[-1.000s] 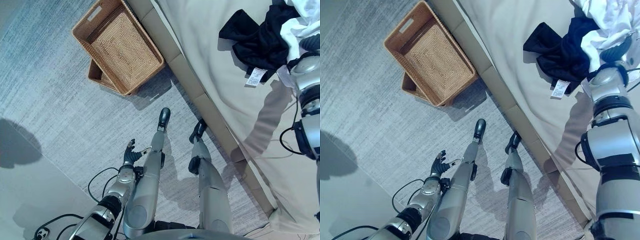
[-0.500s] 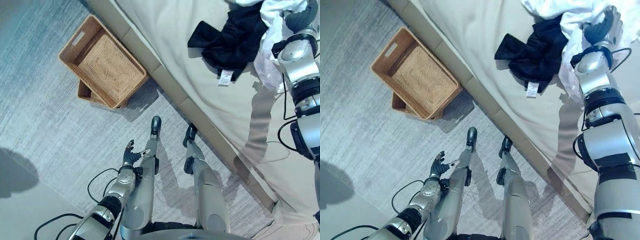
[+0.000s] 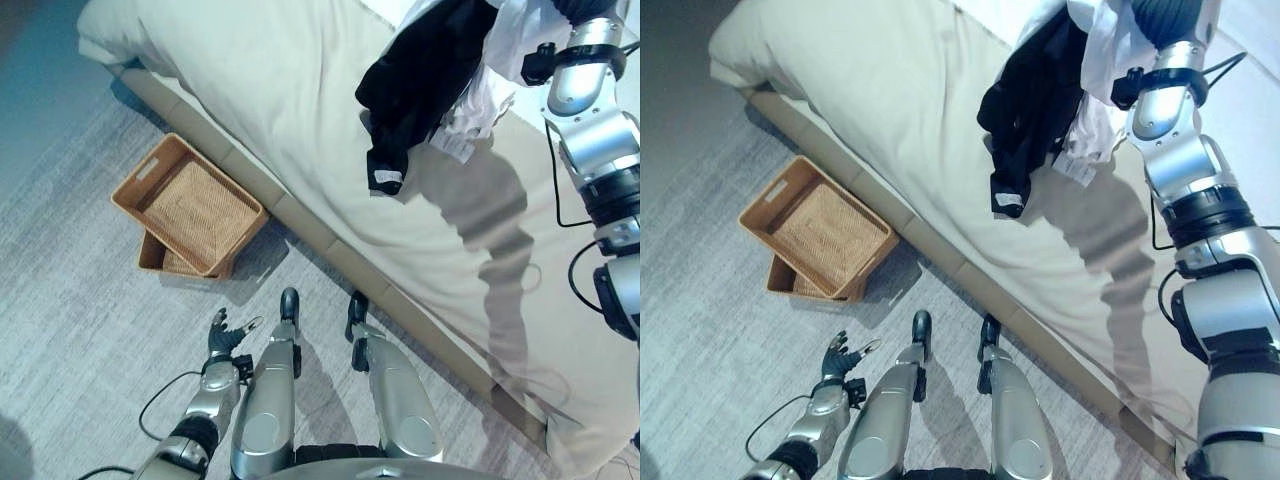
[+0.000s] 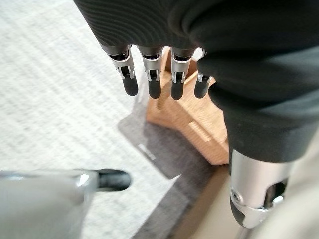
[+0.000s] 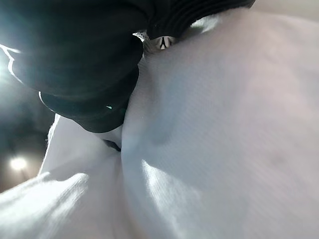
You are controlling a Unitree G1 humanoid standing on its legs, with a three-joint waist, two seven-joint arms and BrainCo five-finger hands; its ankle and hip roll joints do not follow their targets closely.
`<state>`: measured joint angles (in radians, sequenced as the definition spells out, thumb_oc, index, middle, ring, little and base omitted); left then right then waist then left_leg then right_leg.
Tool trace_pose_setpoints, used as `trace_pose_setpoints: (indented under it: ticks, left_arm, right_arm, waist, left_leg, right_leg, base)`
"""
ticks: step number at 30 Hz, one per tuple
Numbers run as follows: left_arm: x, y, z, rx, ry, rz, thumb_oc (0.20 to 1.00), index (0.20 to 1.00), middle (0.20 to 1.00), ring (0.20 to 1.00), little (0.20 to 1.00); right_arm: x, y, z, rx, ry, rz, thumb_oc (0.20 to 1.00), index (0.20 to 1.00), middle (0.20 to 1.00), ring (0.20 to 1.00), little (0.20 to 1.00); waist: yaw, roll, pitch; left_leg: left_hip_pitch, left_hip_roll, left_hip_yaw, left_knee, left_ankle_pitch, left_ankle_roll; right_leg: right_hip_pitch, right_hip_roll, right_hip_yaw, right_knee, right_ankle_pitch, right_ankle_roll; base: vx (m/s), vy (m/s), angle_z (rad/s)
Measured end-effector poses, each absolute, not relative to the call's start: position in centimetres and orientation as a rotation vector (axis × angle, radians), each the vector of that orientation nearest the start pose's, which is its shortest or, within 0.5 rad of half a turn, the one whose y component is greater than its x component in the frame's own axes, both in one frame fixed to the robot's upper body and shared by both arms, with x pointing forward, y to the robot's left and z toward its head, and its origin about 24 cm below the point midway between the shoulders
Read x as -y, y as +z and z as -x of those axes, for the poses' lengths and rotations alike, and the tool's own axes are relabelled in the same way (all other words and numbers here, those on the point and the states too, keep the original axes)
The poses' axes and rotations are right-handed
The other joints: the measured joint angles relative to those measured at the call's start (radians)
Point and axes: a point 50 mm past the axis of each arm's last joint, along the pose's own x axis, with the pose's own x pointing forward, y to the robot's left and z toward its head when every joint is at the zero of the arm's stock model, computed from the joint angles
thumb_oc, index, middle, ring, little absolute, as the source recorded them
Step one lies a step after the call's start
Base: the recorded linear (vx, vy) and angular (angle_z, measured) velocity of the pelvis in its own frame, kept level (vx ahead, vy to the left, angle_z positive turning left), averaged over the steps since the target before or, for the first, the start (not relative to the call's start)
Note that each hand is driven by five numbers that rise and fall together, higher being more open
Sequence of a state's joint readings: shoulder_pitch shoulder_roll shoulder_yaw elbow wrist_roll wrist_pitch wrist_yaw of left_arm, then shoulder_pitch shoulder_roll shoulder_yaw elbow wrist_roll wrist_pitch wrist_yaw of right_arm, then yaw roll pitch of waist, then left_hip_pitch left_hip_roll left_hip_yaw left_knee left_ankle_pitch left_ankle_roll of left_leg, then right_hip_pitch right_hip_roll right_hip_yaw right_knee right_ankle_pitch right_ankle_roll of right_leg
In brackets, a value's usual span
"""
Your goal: Pick up clothes into the bucket
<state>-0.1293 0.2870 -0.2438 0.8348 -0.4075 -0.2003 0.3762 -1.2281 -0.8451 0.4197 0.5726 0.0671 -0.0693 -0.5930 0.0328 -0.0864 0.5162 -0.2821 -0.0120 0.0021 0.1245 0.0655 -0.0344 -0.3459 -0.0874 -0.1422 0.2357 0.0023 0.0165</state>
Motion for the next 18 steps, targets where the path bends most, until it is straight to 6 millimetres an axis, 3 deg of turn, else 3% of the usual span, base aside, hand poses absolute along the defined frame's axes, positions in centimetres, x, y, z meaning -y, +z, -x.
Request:
trace_pose_setpoints:
  ticks: [4,10,14,18]
  left_arm:
    - [-23.3,-6.7,-22.2,-0.444,0.395,-0.079,1.0,1.0,1.0,1.0,1.0]
    - [-23.2,-4.8,-22.9,-0.347,0.357,-0.032,1.0,1.0,1.0,1.0,1.0]
    - [-23.0,-5.6,-21.9,-0.384,0.339,-0.026,1.0,1.0,1.0,1.0,1.0]
    - [-22.7,-6.7,-20.7,-0.442,0.322,-0.011,1.0,1.0,1.0,1.0,1.0]
  right_arm:
    - [24.2,36.5,-34.9,0.858,-0.597,0.693,0.2,0.2,0.2,0.2,0.2]
    - [25.1,34.1,-35.8,0.717,-0.482,0.778,0.2,0.2,0.2,0.2,0.2]
    - [24.8,32.6,-36.6,0.624,-0.38,0.876,0.2,0.2,0.2,0.2,0.2]
    - [26.0,30.4,-37.7,0.467,-0.348,0.934,0.2,0.2,0.2,0.2,0.2]
  waist:
    - [0.007,0.002,-0.059]
    - [0.002,0.024,-0.17]
    - [0.002,0.033,-0.222]
    - [0.007,0.033,-0.244]
  left_leg:
    - [0.051,0.007,-0.002,-0.026,-0.005,-0.003]
    - [0.141,0.016,-0.018,-0.077,0.003,-0.004]
    - [0.185,0.022,-0.021,-0.085,0.001,-0.006]
    - [0.204,0.028,-0.033,-0.093,-0.001,-0.009]
  right_leg:
    - [0.049,0.006,-0.007,-0.016,-0.007,0.003]
    - [0.141,0.017,-0.033,-0.046,-0.014,-0.002]
    - [0.192,0.025,-0.036,-0.069,-0.022,-0.003]
    - [0.222,0.034,-0.049,-0.09,-0.024,-0.005]
  base:
    - [0.07,-0.05,0.01]
    - [0.06,-0.046,0.08]
    - [0.04,-0.021,0.0]
    - [0.0,-0.004,0.07]
